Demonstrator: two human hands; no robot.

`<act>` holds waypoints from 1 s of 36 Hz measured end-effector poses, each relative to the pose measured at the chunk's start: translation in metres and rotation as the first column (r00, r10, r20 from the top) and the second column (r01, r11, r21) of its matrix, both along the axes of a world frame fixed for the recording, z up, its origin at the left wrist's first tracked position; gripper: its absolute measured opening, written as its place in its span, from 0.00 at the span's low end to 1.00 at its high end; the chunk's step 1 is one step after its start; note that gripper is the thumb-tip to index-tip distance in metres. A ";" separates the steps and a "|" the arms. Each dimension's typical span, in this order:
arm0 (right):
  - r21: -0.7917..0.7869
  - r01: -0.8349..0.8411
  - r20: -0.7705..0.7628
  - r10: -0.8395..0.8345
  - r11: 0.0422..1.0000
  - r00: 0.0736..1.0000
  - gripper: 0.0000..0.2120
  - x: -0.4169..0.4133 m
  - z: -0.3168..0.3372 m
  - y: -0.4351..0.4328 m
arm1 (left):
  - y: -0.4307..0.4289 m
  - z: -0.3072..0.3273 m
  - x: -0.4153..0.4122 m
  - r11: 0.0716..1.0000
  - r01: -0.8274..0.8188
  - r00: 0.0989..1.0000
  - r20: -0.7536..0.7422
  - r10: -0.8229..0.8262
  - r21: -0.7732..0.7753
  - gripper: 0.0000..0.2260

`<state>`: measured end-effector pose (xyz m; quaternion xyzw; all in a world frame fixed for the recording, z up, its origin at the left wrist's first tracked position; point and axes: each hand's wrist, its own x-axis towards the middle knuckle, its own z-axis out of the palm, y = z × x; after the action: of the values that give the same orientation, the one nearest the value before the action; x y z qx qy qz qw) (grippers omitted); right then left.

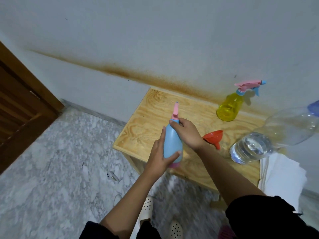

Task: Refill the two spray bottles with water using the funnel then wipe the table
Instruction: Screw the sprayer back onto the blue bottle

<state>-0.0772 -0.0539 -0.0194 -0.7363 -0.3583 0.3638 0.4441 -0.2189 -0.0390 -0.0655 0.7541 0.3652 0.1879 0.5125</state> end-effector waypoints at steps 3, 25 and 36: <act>0.016 -0.063 -0.071 0.064 0.998 0.995 0.11 0.007 0.008 -0.008 | 0.002 0.001 0.005 1.000 0.010 1.000 0.025 -0.010 -0.003 0.41; 0.263 0.495 0.088 -0.532 0.828 0.842 0.15 0.073 -0.016 0.044 | 0.093 -0.006 0.137 0.948 0.227 0.972 -0.104 -0.209 0.221 0.44; 0.341 0.707 0.139 -0.777 0.620 0.614 0.13 0.125 -0.048 0.101 | 0.173 -0.037 0.223 0.899 0.438 0.898 0.034 -0.438 0.012 0.31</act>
<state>0.0477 0.0473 -0.0671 -0.7979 -0.1187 -0.0086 0.5909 0.0042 0.1343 -0.1029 0.8143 0.1768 0.0823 0.5467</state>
